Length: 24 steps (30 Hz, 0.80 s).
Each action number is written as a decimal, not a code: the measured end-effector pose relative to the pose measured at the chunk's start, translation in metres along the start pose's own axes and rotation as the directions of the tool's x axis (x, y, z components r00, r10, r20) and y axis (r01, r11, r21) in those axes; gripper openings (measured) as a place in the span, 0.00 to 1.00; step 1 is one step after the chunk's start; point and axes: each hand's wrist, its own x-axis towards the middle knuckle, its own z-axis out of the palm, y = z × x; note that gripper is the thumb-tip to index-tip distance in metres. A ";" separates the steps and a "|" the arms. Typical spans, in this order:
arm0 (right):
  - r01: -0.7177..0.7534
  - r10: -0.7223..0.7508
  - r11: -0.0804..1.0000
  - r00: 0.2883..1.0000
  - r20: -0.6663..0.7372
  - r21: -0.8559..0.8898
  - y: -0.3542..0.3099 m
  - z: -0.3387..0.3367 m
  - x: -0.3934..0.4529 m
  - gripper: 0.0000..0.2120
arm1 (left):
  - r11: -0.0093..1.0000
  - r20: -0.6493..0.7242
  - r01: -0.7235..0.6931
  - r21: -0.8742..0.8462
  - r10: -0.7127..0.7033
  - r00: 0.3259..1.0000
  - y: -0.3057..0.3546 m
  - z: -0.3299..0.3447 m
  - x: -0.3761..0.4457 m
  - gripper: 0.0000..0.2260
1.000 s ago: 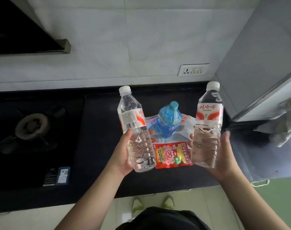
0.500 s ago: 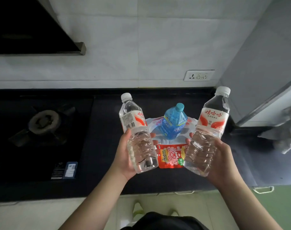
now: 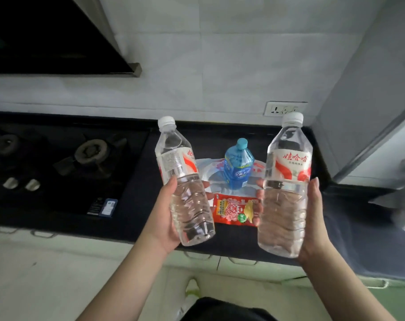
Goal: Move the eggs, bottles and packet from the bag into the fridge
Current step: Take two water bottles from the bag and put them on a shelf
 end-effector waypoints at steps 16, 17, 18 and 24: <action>-0.396 0.395 0.917 0.881 0.260 -0.052 0.052 0.050 0.002 0.33 | 0.937 -0.222 -0.331 -0.110 0.301 0.927 -0.003 -0.009 -0.140 0.33; -0.422 0.424 0.904 0.865 0.268 -0.069 0.060 0.059 0.002 0.34 | 0.921 -0.227 -0.366 -0.132 0.331 0.916 -0.002 -0.016 -0.152 0.34; -0.441 0.448 0.893 0.850 0.277 -0.090 0.068 0.066 0.002 0.36 | 0.904 -0.216 -0.399 -0.154 0.363 0.906 -0.002 -0.025 -0.163 0.32; -0.522 0.557 0.830 0.750 0.357 -0.198 0.130 0.114 -0.008 0.39 | 0.808 -0.237 -0.537 -0.243 0.487 0.841 -0.003 -0.074 -0.240 0.28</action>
